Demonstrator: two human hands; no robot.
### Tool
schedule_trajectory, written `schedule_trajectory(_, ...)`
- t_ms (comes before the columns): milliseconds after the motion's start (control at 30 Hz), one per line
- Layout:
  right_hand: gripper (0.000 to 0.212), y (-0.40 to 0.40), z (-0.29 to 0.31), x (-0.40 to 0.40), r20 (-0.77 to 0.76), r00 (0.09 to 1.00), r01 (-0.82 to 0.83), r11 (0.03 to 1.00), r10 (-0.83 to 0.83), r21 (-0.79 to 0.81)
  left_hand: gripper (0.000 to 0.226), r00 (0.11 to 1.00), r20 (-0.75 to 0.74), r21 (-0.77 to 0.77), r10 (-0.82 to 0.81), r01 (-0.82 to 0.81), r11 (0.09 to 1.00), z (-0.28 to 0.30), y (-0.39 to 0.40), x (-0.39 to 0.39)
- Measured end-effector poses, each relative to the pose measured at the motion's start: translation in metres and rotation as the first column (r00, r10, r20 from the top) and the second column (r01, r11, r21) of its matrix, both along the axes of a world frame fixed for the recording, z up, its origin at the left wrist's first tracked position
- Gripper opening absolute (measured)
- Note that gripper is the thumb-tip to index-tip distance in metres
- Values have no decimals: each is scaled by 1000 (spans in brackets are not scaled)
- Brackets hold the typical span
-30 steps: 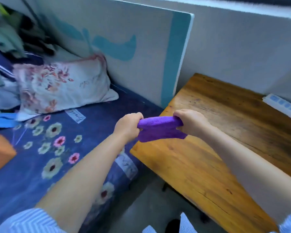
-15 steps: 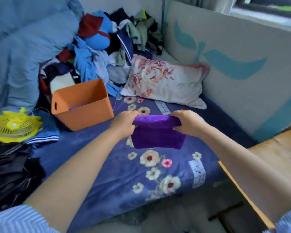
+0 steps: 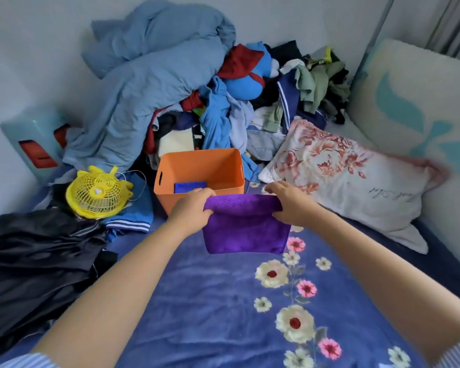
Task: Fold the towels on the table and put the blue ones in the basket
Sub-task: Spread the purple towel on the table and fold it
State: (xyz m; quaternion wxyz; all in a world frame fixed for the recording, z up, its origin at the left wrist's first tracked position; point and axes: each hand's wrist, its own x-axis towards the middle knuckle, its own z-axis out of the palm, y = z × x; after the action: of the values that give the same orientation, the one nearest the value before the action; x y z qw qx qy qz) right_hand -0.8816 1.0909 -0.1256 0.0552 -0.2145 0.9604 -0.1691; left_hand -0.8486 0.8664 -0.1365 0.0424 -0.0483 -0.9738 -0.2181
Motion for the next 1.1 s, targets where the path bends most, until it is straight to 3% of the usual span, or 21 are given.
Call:
schedule_trajectory(200,34,-33,2,-109,-8,1000,4,998,-4,-60,29,994,0,32,111,-111,993,3,-32,-92)
schedule_trajectory(400,31,-69,-4,-190,-52,998,22,987,-31,-161,29,984,-19,105,176,-173,979,-2,-65,-171)
schedule_trajectory(567,36,-95,-19,-243,-54,980,163,933,-189,-321,34,988,-77,262,130,-106,959,-14,-96,-231)
schedule_trajectory(733,44,-125,-53,-295,-15,951,278,875,-309,-397,35,975,-69,402,209,-164,901,-46,-118,-286)
schedule_trajectory(900,40,-152,-111,-344,82,911,397,812,-403,-428,41,923,78,498,377,-364,787,-110,-132,-339)
schedule_trajectory(1100,34,-162,-189,-388,167,908,411,895,-385,-175,39,836,368,353,408,-531,770,-198,-124,-388)
